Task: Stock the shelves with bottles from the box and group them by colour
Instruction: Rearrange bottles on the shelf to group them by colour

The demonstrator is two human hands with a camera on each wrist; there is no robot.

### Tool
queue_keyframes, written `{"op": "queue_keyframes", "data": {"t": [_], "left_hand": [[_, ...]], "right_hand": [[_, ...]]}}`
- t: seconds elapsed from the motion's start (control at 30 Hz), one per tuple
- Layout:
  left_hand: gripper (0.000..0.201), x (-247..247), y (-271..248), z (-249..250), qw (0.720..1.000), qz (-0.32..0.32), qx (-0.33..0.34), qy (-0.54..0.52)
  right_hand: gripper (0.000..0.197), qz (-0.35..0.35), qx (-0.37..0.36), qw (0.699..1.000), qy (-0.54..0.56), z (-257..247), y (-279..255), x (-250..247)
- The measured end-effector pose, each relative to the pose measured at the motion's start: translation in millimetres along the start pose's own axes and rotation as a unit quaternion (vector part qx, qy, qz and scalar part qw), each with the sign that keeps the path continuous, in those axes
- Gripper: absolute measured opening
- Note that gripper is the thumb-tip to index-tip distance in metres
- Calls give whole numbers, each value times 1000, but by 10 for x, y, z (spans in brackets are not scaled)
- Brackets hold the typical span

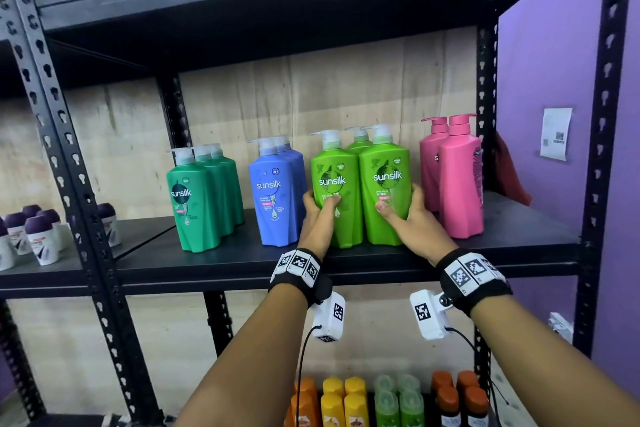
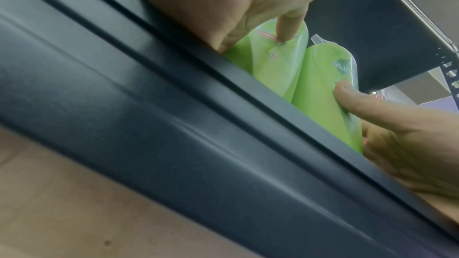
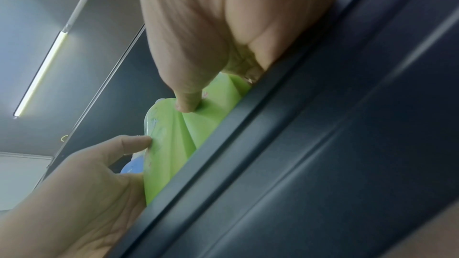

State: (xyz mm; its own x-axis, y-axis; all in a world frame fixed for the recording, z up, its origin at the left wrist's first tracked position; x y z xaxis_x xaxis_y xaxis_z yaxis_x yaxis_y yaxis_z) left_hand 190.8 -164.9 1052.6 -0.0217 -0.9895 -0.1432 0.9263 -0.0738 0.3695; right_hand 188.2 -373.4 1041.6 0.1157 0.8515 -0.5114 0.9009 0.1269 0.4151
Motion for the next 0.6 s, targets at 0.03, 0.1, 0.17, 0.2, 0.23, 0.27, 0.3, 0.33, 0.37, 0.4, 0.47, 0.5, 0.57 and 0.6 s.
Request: {"op": "queue_keyframes", "data": {"t": [0.03,0.1,0.17,0.2,0.23,0.27,0.3,0.33,0.37,0.4,0.47,0.5,0.57,0.6], "left_hand": [[67,1,2,-3,1000,0,1,-1],[66,10,1,-6,1000,-2,5,-2],[63,21,0,1,1000,-3,13,2],[62,22,-5,5,1000,-2,17,4],[59,25,-6,7,1000,-4,21,6],[57,30,-3,8,1000,-6,23,8],[54,31,8,6,1000,-7,25,11],[54,30,18,8,999,-6,28,15],[57,25,30,22,999,-4,32,19],[61,16,51,55,999,-3,36,23],[66,-24,117,177,998,1,44,37],[66,-54,161,269,998,5,50,45],[59,-127,296,510,996,17,70,49],[54,-172,374,636,995,27,79,50]], "right_hand": [[80,-1,0,1000,1,-3,-2,-1],[80,-2,2,1000,3,-4,-6,-3],[82,-7,4,1000,17,-19,-10,-9],[84,-11,4,999,29,-33,-14,-9],[86,-13,4,999,41,-46,-20,-11],[87,-13,4,999,46,-55,-26,-17],[87,-14,5,999,46,-62,-32,-20],[88,-17,5,999,45,-66,-36,-18],[89,-21,5,999,47,-69,-37,-17],[89,-23,4,998,50,-72,-35,-17],[87,-23,6,998,53,-77,-29,-19],[86,-22,8,998,50,-73,-31,-22],[86,-21,18,999,41,-68,-29,-26],[87,-24,21,999,38,-70,-30,-17]]}}
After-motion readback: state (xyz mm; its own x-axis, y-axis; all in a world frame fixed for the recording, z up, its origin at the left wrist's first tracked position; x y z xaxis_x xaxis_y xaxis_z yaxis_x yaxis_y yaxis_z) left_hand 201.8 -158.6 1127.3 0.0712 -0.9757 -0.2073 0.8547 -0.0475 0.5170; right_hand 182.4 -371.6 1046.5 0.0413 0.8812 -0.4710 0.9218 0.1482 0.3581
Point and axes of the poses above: each hand's wrist, its own y-axis towards the middle knuckle, its own x-axis out of the palm, z = x × y, the point moved 4 cm from there along y, towards the middle knuckle, and after that the axes turned 12 degrees about -z, right-handed, at the moved point
